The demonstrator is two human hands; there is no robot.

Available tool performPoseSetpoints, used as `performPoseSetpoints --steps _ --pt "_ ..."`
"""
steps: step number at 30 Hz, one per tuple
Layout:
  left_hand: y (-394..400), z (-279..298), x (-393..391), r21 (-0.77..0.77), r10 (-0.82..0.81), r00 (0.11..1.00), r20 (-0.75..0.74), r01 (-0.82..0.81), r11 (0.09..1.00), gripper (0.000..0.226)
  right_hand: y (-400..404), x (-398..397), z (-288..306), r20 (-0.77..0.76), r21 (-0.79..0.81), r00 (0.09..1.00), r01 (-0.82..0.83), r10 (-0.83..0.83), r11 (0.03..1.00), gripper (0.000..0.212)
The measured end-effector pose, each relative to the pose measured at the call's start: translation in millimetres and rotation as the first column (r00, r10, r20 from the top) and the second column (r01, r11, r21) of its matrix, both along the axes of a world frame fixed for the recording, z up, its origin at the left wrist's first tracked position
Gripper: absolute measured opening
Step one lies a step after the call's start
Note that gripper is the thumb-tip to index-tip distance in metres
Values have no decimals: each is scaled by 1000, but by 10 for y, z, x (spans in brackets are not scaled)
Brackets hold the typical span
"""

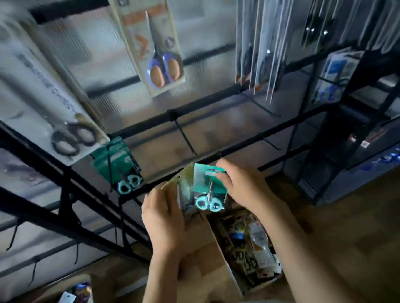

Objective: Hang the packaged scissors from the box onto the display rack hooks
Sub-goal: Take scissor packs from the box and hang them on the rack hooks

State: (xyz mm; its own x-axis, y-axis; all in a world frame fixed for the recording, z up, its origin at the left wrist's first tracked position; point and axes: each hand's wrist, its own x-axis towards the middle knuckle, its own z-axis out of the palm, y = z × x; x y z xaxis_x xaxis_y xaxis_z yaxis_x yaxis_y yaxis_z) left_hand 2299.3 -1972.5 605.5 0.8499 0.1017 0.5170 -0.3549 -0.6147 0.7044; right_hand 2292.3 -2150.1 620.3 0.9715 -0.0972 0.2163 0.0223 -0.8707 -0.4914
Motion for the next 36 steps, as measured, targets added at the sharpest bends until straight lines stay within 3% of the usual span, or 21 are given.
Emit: performPoseSetpoints --steps 3,8,17,25,36 --pt "284 135 134 19 73 997 31 -73 997 20 244 157 106 41 0 996 -82 82 997 16" --pt "676 241 164 126 83 990 114 -97 987 10 515 362 197 105 -66 971 -210 216 975 11" --pt "1443 372 44 61 118 993 24 -119 991 10 1138 544 325 -22 40 893 -449 450 893 22" --pt "1879 411 39 95 256 965 51 -260 961 14 1651 743 295 -26 102 877 -476 480 874 22" --pt "1866 412 106 64 192 978 83 -197 978 12 1633 812 213 -77 215 883 -440 464 872 14"
